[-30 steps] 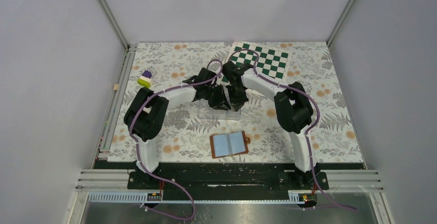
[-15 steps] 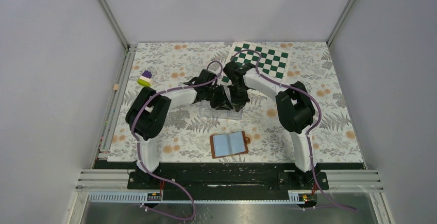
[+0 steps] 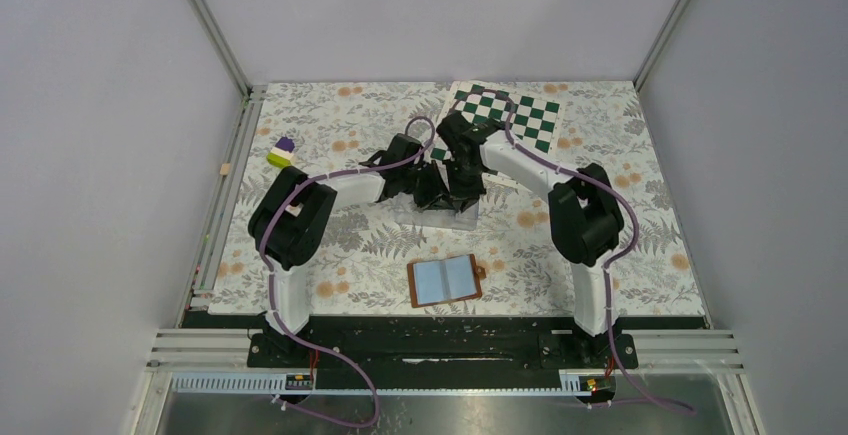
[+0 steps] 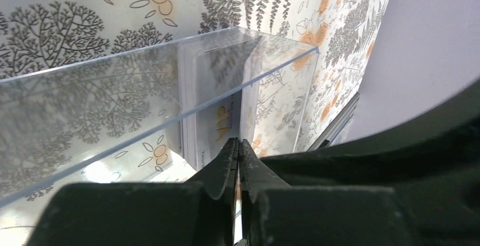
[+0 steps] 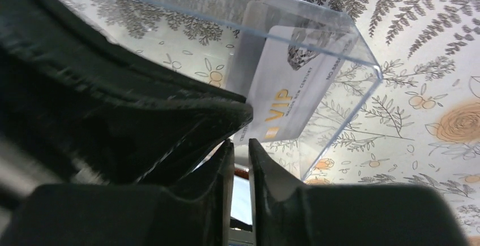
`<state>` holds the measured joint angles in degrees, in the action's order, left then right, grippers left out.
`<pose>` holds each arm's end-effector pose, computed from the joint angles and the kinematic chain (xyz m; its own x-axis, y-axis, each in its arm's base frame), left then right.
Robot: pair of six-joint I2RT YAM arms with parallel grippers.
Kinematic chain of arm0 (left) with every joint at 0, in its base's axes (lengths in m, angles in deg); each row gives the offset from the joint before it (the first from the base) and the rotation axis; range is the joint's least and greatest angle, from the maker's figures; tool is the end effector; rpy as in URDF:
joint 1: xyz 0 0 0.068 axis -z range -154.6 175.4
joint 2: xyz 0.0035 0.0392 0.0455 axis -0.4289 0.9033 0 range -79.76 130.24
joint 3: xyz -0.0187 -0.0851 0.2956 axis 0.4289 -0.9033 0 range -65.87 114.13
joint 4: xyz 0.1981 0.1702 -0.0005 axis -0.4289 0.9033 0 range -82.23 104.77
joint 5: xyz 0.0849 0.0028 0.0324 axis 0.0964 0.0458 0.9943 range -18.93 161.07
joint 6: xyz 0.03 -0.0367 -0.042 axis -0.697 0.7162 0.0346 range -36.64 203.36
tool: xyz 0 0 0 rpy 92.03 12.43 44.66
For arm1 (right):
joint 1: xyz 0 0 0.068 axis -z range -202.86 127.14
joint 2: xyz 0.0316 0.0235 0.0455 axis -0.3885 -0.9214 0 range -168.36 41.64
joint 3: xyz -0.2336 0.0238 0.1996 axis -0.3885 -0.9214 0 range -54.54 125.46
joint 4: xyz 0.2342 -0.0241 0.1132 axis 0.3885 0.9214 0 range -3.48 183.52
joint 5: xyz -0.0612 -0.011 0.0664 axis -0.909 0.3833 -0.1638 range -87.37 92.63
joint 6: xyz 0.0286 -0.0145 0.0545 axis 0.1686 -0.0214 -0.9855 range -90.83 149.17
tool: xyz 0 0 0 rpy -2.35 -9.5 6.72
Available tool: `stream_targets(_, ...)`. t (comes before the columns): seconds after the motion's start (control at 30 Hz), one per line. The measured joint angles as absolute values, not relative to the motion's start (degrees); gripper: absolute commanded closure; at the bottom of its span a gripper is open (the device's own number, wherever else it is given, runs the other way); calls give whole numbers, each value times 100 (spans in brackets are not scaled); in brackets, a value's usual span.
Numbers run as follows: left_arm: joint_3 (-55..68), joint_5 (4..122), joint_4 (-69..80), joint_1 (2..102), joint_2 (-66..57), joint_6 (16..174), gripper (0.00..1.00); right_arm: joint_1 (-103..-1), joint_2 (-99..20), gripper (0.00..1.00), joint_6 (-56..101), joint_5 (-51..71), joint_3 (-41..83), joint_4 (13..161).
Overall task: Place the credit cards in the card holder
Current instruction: Pick up the credit card from the storage box.
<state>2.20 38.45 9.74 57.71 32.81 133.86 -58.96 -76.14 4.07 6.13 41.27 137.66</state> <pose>0.3502 -0.2526 0.1788 -0.9793 -0.1496 -0.1364 0.0131 0.6256 -0.7800 0.3579 0.2646 0.2262 -0.9557 -0.1728 -0.2384 -0.2176 0.9600 0.1763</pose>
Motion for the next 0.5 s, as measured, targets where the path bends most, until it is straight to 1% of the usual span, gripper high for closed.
stream_targets(0.1, 220, 3760, 845, 5787, 3281, 13449, 100, -5879, -7369, 70, 400, 548, 4118, 13757)
stream_targets(0.2, 220, 3664, 719, 5817, 3283, 13491, 100, -5848, -7135, 68, 402, 502, 4118, 13729)
stream_targets(0.23, 220, 3646, 690, 5830, 3283, 13497, 98, -5826, -7061, 68, 402, 498, 4118, 13731)
stream_targets(0.27, 222, 3633, 671, 5839, 3283, 13506, 93, -5802, -7013, 68, 402, 487, 4118, 13731)
stream_targets(0.33, 235, 3598, 651, 5857, 3283, 13534, 88, -5721, -6917, 67, 402, 469, 4116, 13731)
stream_targets(0.5, 351, 3557, 690, 5920, 3388, 13548, 84, -5483, -6735, 66, 405, 458, 4024, 13731)
